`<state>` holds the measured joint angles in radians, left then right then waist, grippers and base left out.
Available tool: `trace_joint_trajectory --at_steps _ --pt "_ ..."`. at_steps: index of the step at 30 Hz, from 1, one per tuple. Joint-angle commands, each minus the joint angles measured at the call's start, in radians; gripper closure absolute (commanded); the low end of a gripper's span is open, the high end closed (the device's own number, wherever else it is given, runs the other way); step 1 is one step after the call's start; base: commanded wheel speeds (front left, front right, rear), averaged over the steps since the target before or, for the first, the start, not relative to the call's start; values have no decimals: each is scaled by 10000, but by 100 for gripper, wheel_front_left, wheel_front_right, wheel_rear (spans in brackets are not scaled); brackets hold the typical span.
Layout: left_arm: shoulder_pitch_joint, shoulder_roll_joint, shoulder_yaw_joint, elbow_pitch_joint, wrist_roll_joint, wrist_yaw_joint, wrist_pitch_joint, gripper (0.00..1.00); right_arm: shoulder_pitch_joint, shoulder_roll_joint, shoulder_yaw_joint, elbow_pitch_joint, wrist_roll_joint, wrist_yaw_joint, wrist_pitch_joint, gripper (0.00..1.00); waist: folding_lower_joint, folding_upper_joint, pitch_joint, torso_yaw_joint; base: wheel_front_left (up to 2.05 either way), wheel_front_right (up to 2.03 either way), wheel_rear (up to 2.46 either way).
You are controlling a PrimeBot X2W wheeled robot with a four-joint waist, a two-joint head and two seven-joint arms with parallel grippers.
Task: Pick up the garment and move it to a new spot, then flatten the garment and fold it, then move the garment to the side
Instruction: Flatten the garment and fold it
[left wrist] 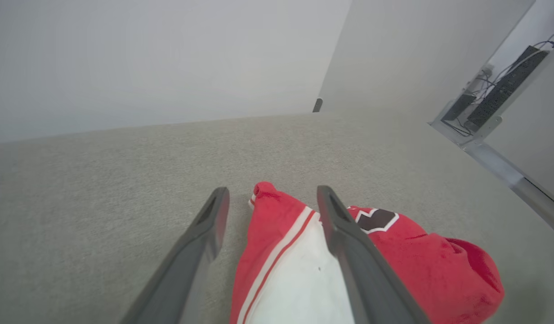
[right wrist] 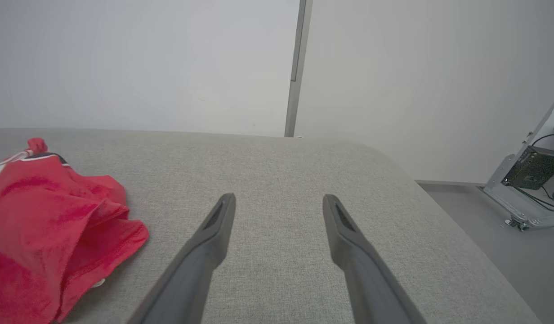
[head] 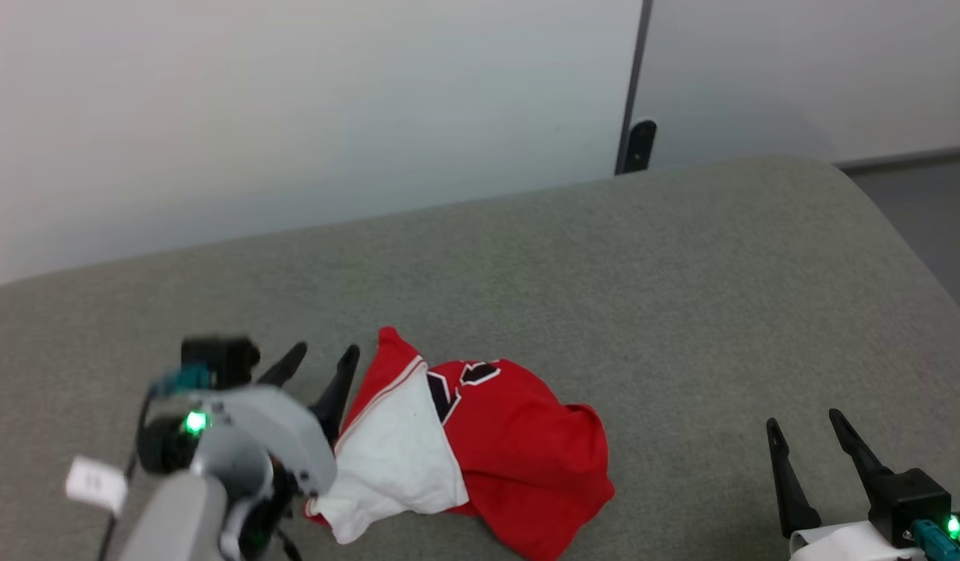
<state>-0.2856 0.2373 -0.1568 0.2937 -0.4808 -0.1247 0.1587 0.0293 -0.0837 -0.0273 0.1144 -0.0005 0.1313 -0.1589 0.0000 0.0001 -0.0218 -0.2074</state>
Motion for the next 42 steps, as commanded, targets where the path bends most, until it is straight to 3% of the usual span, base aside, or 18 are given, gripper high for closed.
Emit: trace_joint_trajectory --at_steps 1,9,20,31,42 --pt "-239 106 -76 -120 -213 -60 404 0 -123 57 4 24 20 -10 -82 0 0 -1 240 -223 0 0 0" --pt "-1681 723 -705 -746 -1175 98 4253 0 -332 193 -79 323 129 -10 -173 0 0 -1 753 -278 0 0 0" --pt "-2838 675 -1563 -735 -1259 909 7626 0 -634 314 115 921 219 -10 -279 0 0 -1 1091 -435 0 0 0" --pt "-3501 680 -2344 -153 -835 1442 9352 0 -850 345 269 1257 352 -10 -378 0 0 -1 1463 -634 0 0 0" --pt "-4092 608 -2701 643 -614 1545 9828 0 -1179 347 552 1537 601 -10 -534 0 0 -1 1913 -863 0 0 0"
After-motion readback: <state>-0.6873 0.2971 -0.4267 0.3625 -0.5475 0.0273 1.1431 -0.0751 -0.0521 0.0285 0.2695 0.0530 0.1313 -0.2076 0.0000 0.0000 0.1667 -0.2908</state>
